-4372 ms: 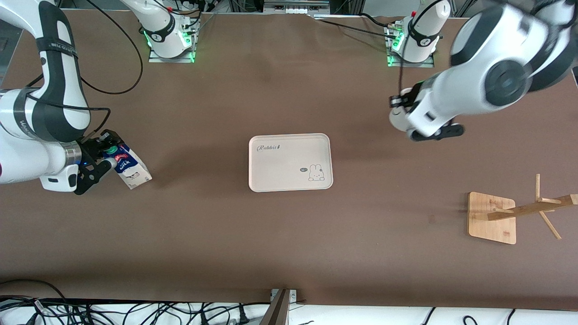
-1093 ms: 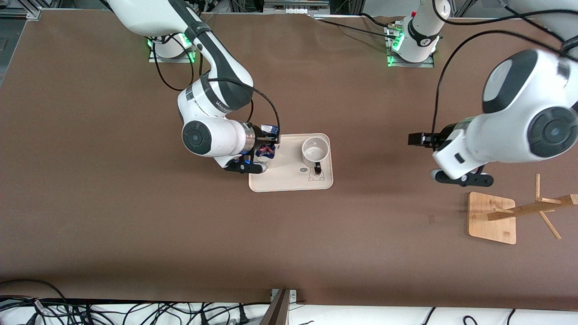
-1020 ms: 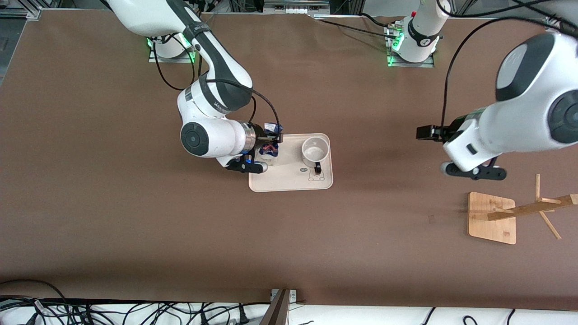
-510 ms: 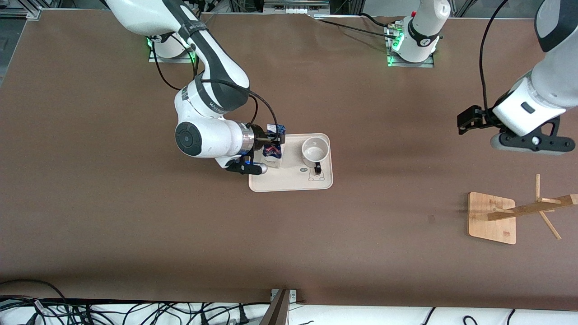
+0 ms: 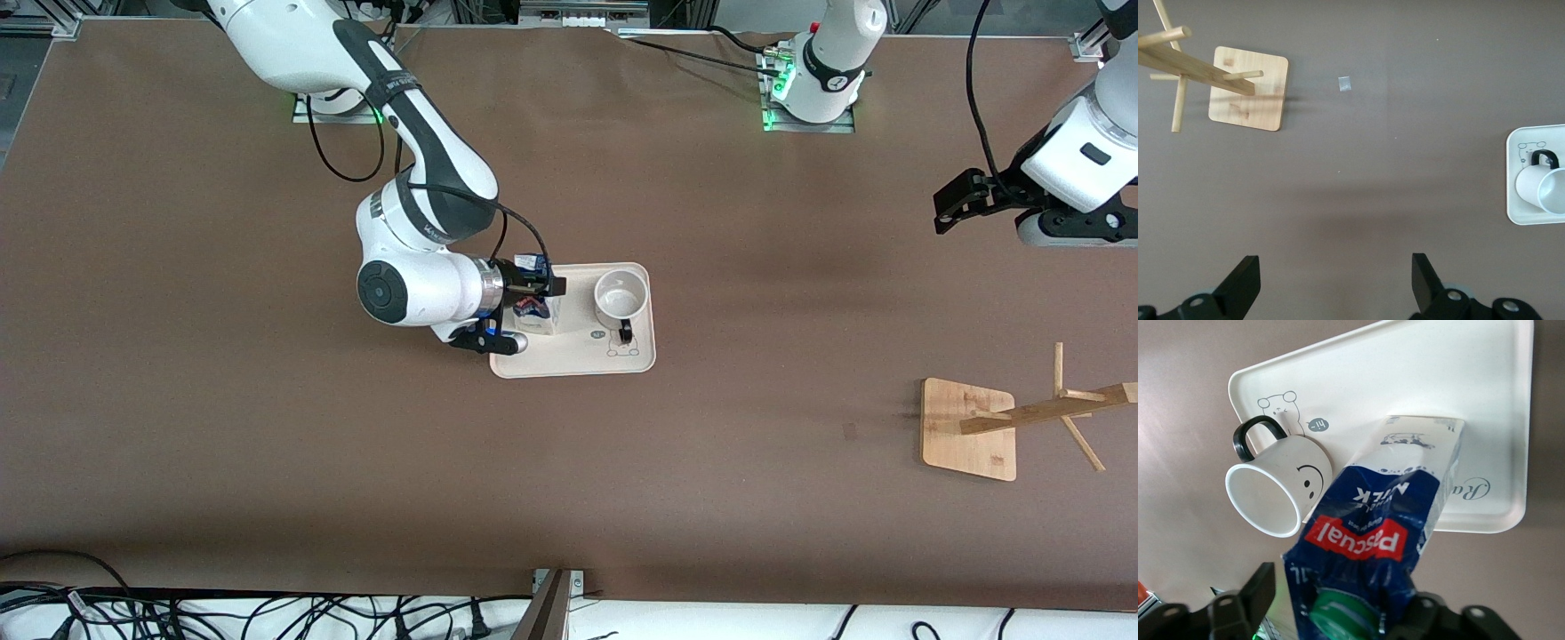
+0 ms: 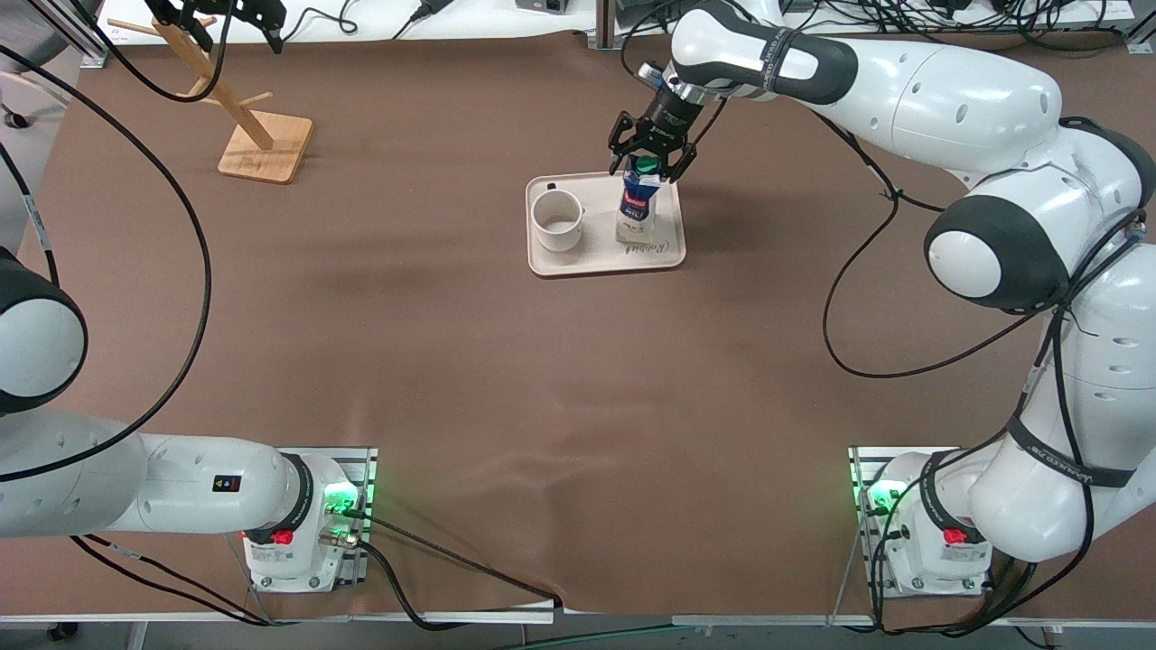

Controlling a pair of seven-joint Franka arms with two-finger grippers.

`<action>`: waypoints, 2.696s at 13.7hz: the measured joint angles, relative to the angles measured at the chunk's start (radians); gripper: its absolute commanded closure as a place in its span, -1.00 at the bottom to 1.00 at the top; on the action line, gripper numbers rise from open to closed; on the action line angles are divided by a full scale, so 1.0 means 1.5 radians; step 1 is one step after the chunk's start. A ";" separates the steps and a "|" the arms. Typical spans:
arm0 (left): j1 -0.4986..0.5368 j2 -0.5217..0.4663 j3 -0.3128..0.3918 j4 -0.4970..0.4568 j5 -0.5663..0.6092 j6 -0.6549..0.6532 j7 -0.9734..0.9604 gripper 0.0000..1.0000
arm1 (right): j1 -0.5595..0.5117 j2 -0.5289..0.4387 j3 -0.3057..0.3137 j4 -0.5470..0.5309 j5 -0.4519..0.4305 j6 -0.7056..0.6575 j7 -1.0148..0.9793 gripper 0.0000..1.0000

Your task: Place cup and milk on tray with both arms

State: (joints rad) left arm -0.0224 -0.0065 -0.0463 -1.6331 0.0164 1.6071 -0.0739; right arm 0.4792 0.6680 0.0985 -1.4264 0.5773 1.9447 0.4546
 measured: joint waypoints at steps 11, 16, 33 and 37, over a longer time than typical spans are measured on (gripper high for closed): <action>0.006 0.000 -0.003 -0.003 -0.007 -0.015 0.001 -1.00 | -0.002 -0.094 -0.051 0.067 -0.038 -0.206 -0.003 -1.00; 0.002 0.000 -0.006 0.000 -0.007 -0.021 0.001 -1.00 | -0.008 -0.114 -0.142 0.194 -0.140 -0.340 -0.097 -1.00; 0.003 0.000 -0.006 0.002 -0.007 -0.024 0.001 -1.00 | -0.167 -0.179 -0.197 0.149 -0.396 -0.286 -0.440 -1.00; 0.002 0.000 -0.006 0.002 -0.007 -0.024 0.001 -1.00 | -0.300 -0.246 -0.043 0.053 -0.428 -0.223 -0.359 -1.00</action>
State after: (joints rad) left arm -0.0189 -0.0069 -0.0553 -1.6305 0.0058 1.5712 -0.0729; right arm 0.0292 0.2994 0.0343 -1.3469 -0.0646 1.6098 -0.0845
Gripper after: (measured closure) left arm 0.000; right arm 0.000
